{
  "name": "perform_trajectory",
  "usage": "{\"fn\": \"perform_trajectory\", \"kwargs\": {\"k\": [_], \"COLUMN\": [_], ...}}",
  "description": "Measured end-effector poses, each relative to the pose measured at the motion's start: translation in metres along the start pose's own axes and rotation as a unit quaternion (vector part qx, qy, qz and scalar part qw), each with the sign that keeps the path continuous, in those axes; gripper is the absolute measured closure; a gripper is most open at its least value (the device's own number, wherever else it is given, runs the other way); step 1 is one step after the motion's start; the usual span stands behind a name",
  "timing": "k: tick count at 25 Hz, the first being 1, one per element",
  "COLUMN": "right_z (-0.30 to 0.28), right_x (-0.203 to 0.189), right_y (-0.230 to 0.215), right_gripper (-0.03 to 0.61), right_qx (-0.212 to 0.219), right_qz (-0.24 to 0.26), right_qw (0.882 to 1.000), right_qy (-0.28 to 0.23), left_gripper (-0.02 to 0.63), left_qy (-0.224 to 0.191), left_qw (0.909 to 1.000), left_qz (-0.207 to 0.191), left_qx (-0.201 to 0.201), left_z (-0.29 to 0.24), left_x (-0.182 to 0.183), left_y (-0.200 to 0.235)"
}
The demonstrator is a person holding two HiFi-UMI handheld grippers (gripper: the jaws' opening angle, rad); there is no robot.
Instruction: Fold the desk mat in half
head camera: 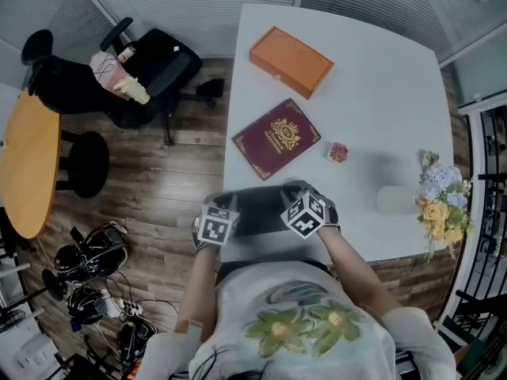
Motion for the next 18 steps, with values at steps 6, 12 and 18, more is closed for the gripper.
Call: {"fn": "perform_trajectory", "kwargs": {"k": [6, 12, 18], "right_z": [-0.004, -0.005, -0.004], "right_x": [0.000, -0.002, -0.003], "right_y": [0.000, -0.001, -0.003], "right_gripper": [0.548, 0.548, 0.540], "right_qx": [0.003, 0.006, 0.017], "right_qz": [0.000, -0.003, -0.042], "right_qw": [1.000, 1.000, 0.999], "right_qy": [0.003, -0.002, -0.003], "left_gripper": [0.600, 0.600, 0.569], "left_qy": [0.004, 0.000, -0.015], "left_qw": [1.0000, 0.9998, 0.9994], "left_qz": [-0.005, -0.011, 0.015], "left_qx": [0.005, 0.016, 0.027], "left_z": [-0.006, -0.012, -0.009], "left_x": [-0.002, -0.001, 0.000], "left_y": [0.002, 0.005, 0.005]}}
Point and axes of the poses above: the fingertips, and each gripper's own axes: z backward along the fingers, y to its left, x out of its top, the point moved 6 cm from there along z, backward along the fingers, and after that the axes turned 6 degrees about z, right-handed, at the moved point
